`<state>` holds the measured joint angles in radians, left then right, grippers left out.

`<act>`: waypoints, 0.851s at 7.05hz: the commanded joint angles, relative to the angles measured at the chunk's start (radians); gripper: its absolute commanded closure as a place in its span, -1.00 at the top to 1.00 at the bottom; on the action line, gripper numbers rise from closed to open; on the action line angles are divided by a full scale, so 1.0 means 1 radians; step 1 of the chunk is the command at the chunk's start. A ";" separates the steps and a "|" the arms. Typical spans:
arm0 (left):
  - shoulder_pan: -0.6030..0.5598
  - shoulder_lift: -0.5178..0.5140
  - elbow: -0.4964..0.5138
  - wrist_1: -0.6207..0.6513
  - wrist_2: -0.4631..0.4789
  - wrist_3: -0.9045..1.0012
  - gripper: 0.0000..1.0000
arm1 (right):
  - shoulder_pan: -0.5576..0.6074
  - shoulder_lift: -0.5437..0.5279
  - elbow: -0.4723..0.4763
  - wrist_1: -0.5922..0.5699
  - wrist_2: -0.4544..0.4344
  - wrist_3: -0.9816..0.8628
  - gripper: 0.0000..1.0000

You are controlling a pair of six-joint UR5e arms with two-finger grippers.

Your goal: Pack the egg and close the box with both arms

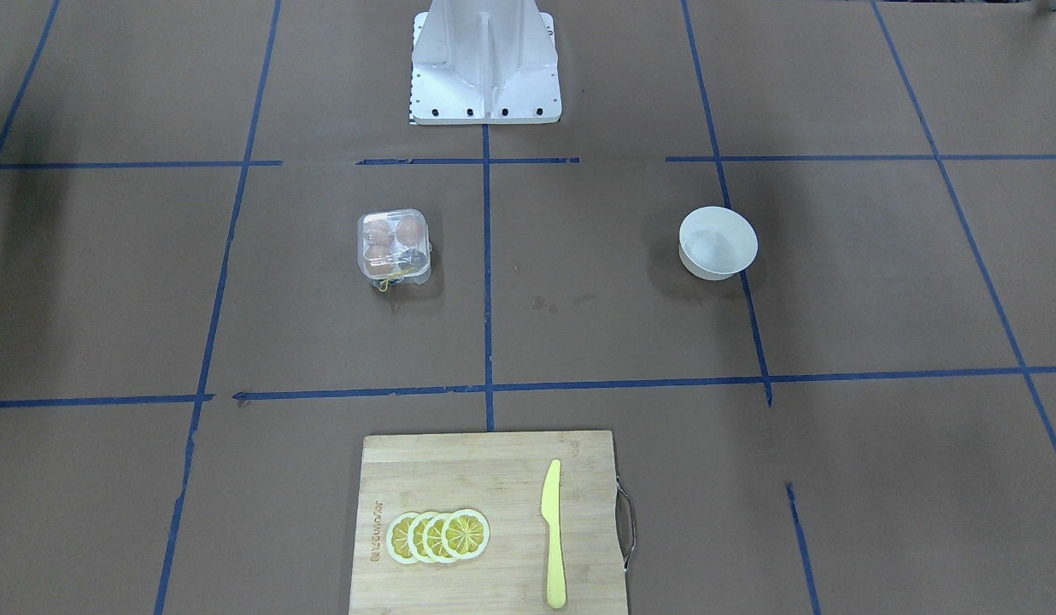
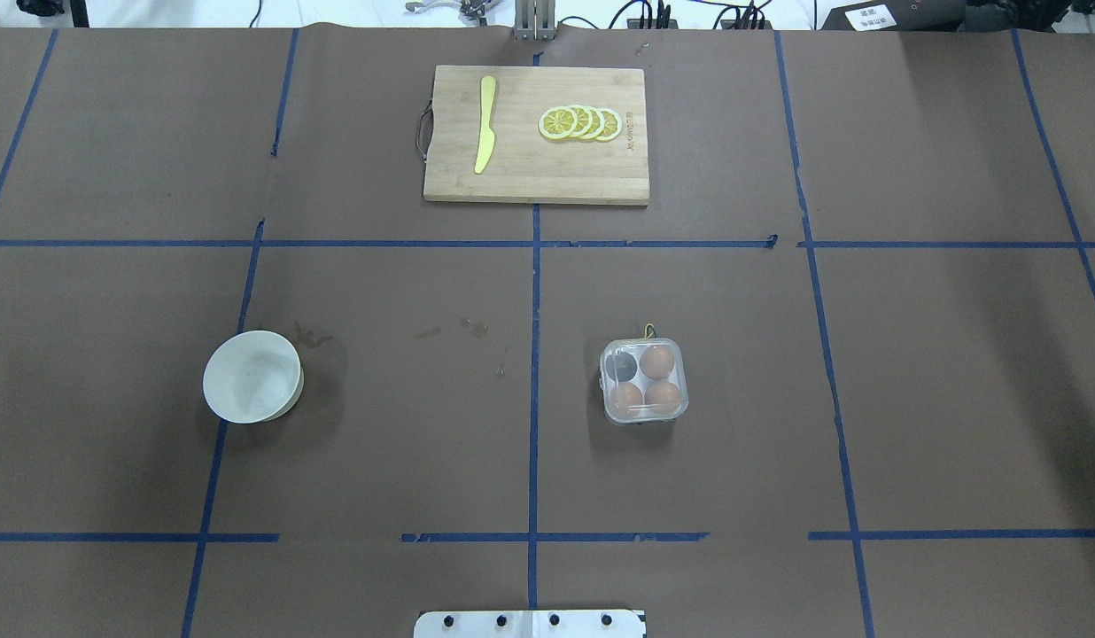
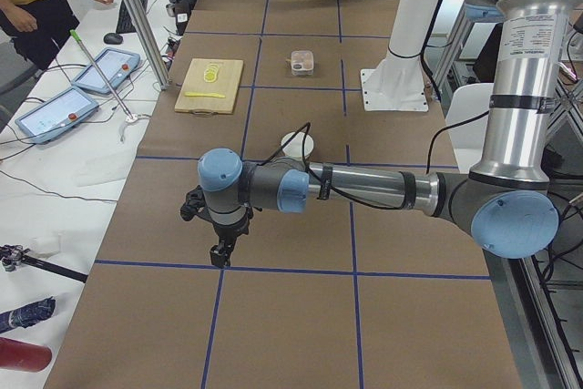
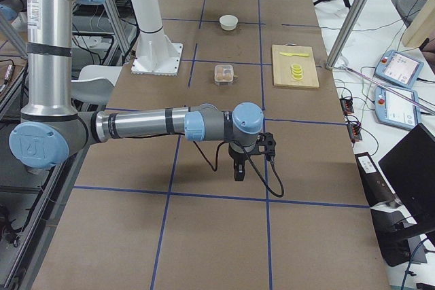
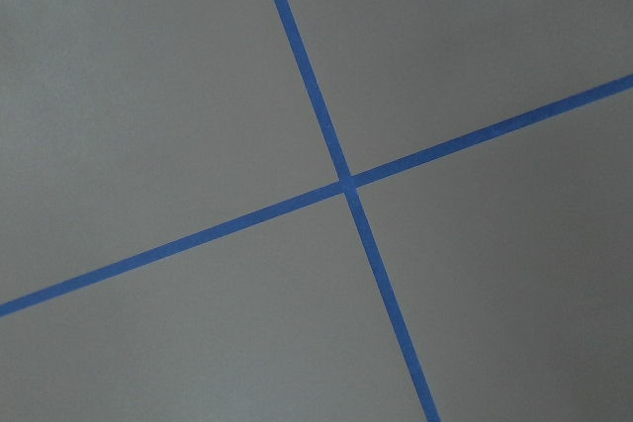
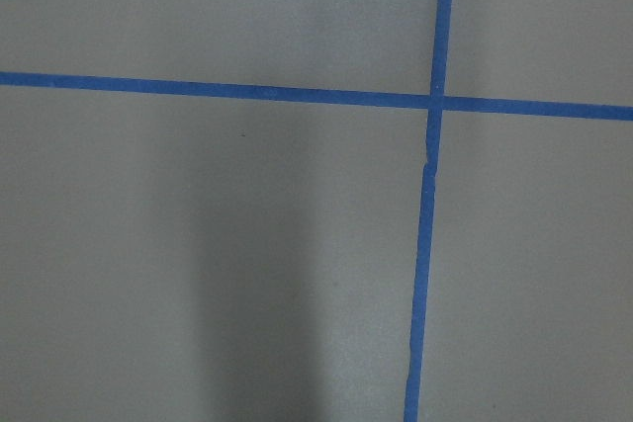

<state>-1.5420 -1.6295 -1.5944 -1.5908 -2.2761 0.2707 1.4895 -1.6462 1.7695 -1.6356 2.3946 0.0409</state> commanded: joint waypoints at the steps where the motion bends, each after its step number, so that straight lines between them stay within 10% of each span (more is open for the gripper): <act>1: 0.000 -0.010 0.008 0.005 0.058 -0.001 1.00 | 0.000 0.003 -0.005 0.000 -0.005 -0.003 1.00; 6: 0.003 0.036 0.004 -0.011 0.052 -0.001 1.00 | 0.000 0.016 -0.024 0.002 -0.008 -0.006 1.00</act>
<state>-1.5393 -1.6150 -1.5876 -1.5951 -2.2136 0.2705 1.4895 -1.6324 1.7488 -1.6338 2.3904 0.0340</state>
